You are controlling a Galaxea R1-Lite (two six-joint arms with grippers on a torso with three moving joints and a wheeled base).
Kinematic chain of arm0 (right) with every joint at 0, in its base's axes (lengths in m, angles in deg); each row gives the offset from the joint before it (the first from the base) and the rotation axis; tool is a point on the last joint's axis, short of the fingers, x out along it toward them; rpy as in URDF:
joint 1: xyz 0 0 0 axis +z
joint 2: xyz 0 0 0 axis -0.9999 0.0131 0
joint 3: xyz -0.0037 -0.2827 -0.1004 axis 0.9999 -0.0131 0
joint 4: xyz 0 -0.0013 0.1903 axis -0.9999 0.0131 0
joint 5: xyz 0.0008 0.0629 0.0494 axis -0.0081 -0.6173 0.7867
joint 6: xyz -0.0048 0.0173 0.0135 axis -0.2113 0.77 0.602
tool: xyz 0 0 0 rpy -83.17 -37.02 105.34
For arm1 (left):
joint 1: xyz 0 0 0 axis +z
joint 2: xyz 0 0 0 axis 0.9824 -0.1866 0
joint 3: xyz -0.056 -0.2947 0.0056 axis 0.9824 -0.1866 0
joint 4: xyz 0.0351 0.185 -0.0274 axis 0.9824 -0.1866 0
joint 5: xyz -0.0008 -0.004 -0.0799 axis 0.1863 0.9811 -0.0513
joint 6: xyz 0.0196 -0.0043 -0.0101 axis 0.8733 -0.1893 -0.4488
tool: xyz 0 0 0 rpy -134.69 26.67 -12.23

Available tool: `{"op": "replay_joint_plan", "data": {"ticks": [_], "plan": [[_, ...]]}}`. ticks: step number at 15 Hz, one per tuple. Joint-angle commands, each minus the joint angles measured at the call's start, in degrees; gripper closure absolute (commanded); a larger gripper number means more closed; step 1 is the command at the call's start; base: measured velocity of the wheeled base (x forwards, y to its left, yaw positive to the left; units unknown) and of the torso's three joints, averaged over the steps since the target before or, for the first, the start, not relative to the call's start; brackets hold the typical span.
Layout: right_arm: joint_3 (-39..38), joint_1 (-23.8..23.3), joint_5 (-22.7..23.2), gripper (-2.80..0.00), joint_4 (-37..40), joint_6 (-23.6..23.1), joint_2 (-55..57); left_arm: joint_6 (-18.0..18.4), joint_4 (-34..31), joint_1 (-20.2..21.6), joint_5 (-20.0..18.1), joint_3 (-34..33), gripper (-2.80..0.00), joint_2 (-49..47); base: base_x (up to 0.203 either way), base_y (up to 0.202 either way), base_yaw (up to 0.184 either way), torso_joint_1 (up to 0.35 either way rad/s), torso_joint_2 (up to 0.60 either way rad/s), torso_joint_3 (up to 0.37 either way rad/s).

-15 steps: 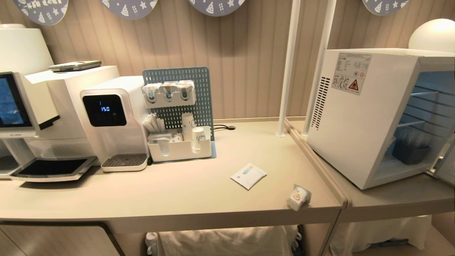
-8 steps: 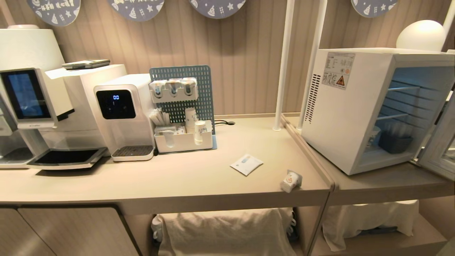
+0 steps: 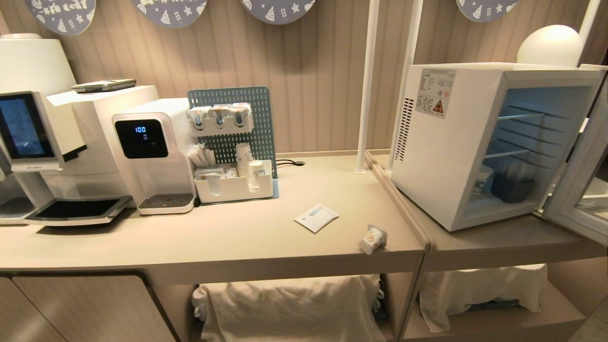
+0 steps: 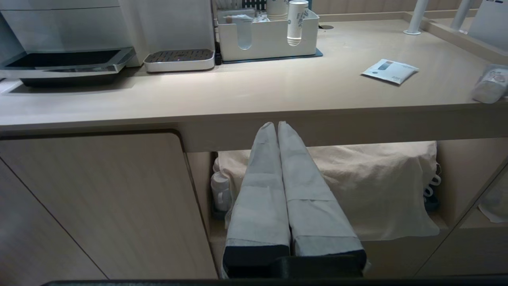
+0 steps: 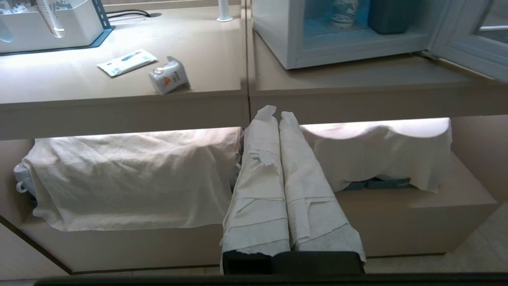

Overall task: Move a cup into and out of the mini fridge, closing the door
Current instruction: Close the freezer door

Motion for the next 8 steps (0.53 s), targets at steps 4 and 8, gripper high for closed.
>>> {"op": "replay_joint_plan", "data": {"ticks": [4, 8], "plan": [[-0.02, 0.00, 0.02, 0.00, 0.07, -0.06, 0.14, 0.00, -0.01, 0.01, 0.01, -0.04, 0.00, 0.00, 0.000, -0.196, 0.001, 0.000, 0.00, 0.003], [-0.02, 0.00, 0.02, 0.00, 0.14, -0.06, 0.14, 0.00, -0.01, -0.05, 0.01, 0.01, 0.00, 0.00, 0.000, -0.192, 0.000, 0.003, 0.00, 0.001]]}}
